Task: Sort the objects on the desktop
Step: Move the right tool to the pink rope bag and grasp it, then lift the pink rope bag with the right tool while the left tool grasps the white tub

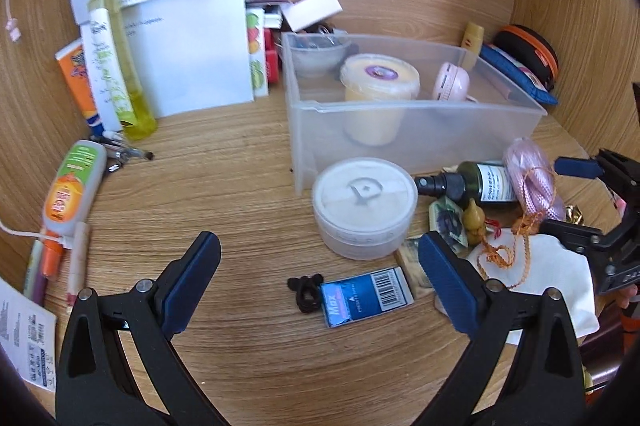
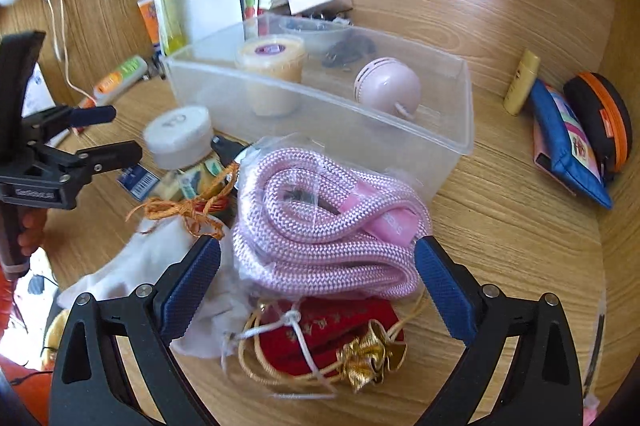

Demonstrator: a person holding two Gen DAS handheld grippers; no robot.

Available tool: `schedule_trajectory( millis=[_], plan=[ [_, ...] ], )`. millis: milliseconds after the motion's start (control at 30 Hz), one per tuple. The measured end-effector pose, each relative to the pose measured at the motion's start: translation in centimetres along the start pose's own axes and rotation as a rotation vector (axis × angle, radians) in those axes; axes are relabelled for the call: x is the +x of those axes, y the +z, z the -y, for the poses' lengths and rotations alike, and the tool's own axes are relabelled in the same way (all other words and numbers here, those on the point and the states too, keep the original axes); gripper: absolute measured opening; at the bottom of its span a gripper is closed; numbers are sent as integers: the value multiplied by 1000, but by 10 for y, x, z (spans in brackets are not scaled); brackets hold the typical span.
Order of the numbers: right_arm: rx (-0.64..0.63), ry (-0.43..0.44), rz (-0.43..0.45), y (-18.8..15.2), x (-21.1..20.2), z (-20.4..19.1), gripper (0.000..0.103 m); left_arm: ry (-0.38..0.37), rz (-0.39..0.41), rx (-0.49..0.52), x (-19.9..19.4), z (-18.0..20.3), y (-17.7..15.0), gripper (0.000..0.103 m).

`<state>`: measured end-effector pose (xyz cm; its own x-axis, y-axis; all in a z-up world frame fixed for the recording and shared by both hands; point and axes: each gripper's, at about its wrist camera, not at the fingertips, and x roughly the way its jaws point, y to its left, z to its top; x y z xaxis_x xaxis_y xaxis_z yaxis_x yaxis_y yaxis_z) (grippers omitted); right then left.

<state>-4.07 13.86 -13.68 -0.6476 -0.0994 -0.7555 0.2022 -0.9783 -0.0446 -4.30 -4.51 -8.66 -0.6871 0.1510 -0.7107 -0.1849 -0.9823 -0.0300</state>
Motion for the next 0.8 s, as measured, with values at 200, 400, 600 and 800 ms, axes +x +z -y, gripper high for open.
schedule_trajectory(
  millis=[200, 400, 600, 800],
  plan=[
    [9, -37, -33, 6, 14, 4, 98, -46, -29, 0, 11, 5, 8, 100],
    [11, -13, -22, 7, 8, 10, 76, -75, -81, -26, 27, 3, 17, 100],
    [35, -3, 20, 8, -12, 25, 55, -95, -107, -53, 35, 2, 18, 100],
    [90, -3, 64, 11, -29, 46, 44, -93, -129, -40, 40, 6, 19, 100]
  ],
)
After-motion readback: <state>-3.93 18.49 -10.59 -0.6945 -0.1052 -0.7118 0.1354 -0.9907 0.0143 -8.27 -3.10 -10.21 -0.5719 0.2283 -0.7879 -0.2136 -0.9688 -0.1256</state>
